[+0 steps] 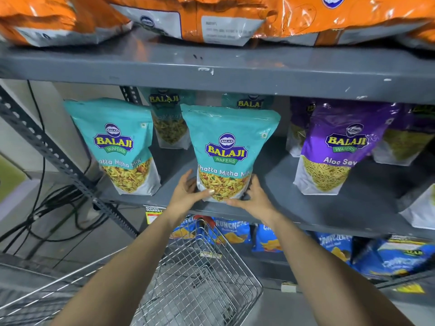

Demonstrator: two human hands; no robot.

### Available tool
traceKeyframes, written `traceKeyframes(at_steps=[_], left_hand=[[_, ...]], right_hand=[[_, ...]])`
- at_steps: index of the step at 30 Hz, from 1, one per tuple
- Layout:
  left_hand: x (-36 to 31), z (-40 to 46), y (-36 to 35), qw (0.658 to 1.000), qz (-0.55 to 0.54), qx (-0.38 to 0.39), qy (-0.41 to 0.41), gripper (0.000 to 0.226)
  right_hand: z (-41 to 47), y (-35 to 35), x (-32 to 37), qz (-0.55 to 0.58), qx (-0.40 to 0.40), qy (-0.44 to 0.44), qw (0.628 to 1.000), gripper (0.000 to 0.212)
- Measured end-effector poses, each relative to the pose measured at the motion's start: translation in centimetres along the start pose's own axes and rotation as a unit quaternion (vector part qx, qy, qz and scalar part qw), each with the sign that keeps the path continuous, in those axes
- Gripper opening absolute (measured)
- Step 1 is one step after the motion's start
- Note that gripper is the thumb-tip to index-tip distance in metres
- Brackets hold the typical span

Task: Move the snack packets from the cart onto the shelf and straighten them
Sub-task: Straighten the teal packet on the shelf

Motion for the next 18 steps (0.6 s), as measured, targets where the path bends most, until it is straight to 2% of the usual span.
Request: traceKeyframes(at_steps=[2, 4, 7, 10, 12, 13, 16, 18], left_hand=[[-0.2, -1.0, 0.8, 0.998, -0.002, -0.062, -0.011, 0.088], [-1.0, -2.3, 1.0, 0.994, 0.013, -0.102, -0.043, 0.069], [-3.3, -4.3, 0.0, 0.981, 0.053, -0.148, -0.112, 0.036], [-4.8, -5.6, -4.1, 0.97, 0.125, -0.118, -0.172, 0.025], [-4.4, -5.8, -7.7, 0.965, 0.165, -0.078, -0.186, 0.009], [-3.8, -5.7, -9.5, 0.964, 0.178, -0.061, -0.188, 0.009], [-1.4, -4.2, -14.5, 0.969, 0.178, -0.025, -0.171, 0.02], [-0.1, -2.6, -18.0, 0.979, 0.156, -0.003, -0.131, 0.026]], right_hand=[[-0.2, 1.2, -0.1, 0.026, -0.001, 0.0, 1.0, 0.105], [-0.7, 2.7, -0.2, 0.047, -0.015, -0.002, 0.999, 0.109], [-2.1, 5.3, -0.7, 0.081, -0.039, 0.011, 0.996, 0.092], [-4.4, 9.0, -1.5, 0.081, -0.1, 0.034, 0.991, 0.059], [-6.3, 12.4, -2.6, 0.075, -0.174, 0.04, 0.981, 0.04], [-7.1, 14.4, -3.3, 0.073, -0.215, 0.036, 0.973, 0.034], [-9.1, 20.3, -4.7, 0.081, -0.32, 0.03, 0.944, 0.022], [-9.7, 24.2, -5.2, 0.058, -0.386, 0.022, 0.92, 0.034]])
Point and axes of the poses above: each hand's wrist, its own z-axis towards the middle knuckle, its own y-axis out of the back of the hand, x = y × z, the point moved 8 cm from there along z, towards the middle knuckle, and after that the axes turned 10 degrees about -y, right-handed, at the moved point
